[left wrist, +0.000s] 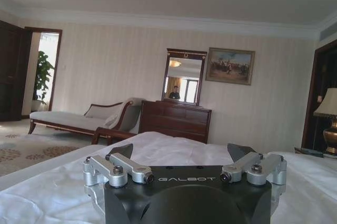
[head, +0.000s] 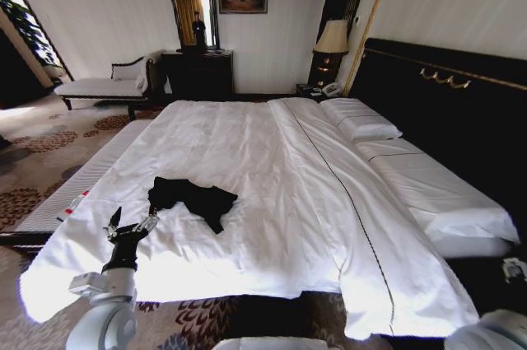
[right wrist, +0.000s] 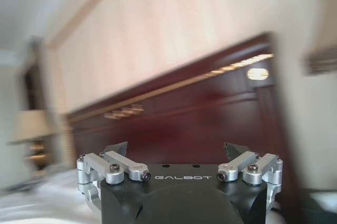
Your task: Fold the clothes on the bed.
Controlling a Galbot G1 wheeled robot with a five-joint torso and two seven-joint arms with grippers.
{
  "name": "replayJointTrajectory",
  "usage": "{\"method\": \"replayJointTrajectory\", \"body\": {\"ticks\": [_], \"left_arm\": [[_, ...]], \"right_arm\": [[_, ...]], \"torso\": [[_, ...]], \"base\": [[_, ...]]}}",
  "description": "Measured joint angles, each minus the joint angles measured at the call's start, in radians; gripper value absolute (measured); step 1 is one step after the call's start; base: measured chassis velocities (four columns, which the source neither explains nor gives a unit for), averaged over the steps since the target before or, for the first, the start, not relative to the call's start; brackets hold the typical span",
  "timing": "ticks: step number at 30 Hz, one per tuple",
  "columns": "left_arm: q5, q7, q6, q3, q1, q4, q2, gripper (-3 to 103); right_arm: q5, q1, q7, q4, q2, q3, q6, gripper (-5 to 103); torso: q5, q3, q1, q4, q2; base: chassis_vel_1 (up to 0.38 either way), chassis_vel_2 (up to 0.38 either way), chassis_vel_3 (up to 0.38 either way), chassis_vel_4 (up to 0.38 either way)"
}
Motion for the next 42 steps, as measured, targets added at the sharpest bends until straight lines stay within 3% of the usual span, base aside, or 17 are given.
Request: {"method": "replayJointTrajectory", "body": {"ticks": [1, 2, 5, 7, 10, 14, 15, 16, 20, 27, 36, 42], "left_arm": [[0.012, 0.001, -0.006, 0.0, 0.025, -0.007, -0.006, 100], [0.012, 0.001, -0.006, 0.0, 0.025, -0.007, -0.006, 100], [0.038, 0.015, -0.021, -0.002, 0.072, -0.028, -0.019, 100], [0.042, 0.025, -0.026, -0.003, 0.08, -0.034, -0.021, 100], [0.029, 0.101, -0.047, -0.001, 0.115, -0.072, -0.022, 100], [0.023, 0.14, -0.05, 0.005, 0.128, -0.088, -0.019, 100], [0.03, 0.172, -0.05, 0.014, 0.139, -0.1, -0.015, 100], [0.103, 0.219, -0.057, 0.045, 0.162, -0.132, -0.021, 100], [0.113, 0.219, -0.048, 0.067, 0.18, -0.165, -0.038, 100], [0.059, 0.207, -0.015, 0.074, 0.217, -0.196, -0.056, 100], [0.096, 0.191, -0.035, 0.065, 0.245, -0.195, -0.076, 100], [0.132, 0.173, -0.049, 0.061, 0.258, -0.194, -0.081, 100]], "right_arm": [[-0.007, -0.004, -0.133, 0.0, -0.007, -0.038, 0.037, 99], [-0.007, -0.004, -0.133, 0.0, -0.007, -0.038, 0.037, 99], [0.012, 0.013, -0.319, -0.006, -0.038, -0.123, 0.065, 100], [0.016, 0.018, -0.341, -0.007, -0.043, -0.135, 0.065, 100], [-0.005, 0.032, -0.475, -0.037, -0.08, -0.172, 0.075, 100], [-0.033, 0.035, -0.526, -0.059, -0.101, -0.173, 0.09, 100], [-0.05, 0.043, -0.557, -0.078, -0.123, -0.174, 0.113, 100], [-0.056, 0.064, -0.618, -0.108, -0.187, -0.174, 0.151, 100], [-0.039, 0.069, -0.643, -0.1, -0.253, -0.183, 0.133, 100], [-0.026, 0.066, -0.683, -0.041, -0.35, -0.207, 0.066, 100], [-0.034, 0.069, -0.693, -0.029, -0.341, -0.231, 0.039, 100], [-0.044, 0.069, -0.598, -0.013, -0.285, -0.232, -0.001, 100]], "torso": [[-0.0001, 0.0, 0.0, 0.0001, 0.0], [-0.0001, 0.0, 0.0, 0.0001, 0.0], [-0.0003, 0.0, 0.0, 0.0002, 0.0], [-0.0003, 0.0, 0.0, 0.0003, 0.0], [0.0, 0.0, 0.0, 0.0, 0.0], [0.0001, 0.0, 0.0, -0.0003, 0.0], [0.0, 0.0, 0.0, -0.0003, 0.0], [0.0, 0.0, 0.0, -0.0001, 0.0], [0.0, 0.0, 0.0, 0.0, 0.0], [-0.0002, 0.0, 0.0, 0.0001, 0.0], [-0.0001, 0.0, 0.0, 0.0, 0.0], [-0.0002, 0.0, 0.0, -0.0002, 0.0]], "base": [[0.0, 0.0, 0.0, 0.0], [0.0, 0.0, 0.0, 0.0], [0.0, 0.0, 0.0, 0.0], [0.0, 0.0, 0.0, 0.0], [0.0, 0.0, 0.0, 0.0], [0.0, 0.0, 0.0, 0.0], [0.0, 0.0, 0.0, 0.0], [0.0, 0.0, 0.0, 0.0], [0.0, 0.0, 0.0, 0.0], [0.0, 0.0, 0.0, 0.0], [0.0, 0.0, 0.0, 0.0], [0.0, 0.0, 0.0, 0.0]]}}
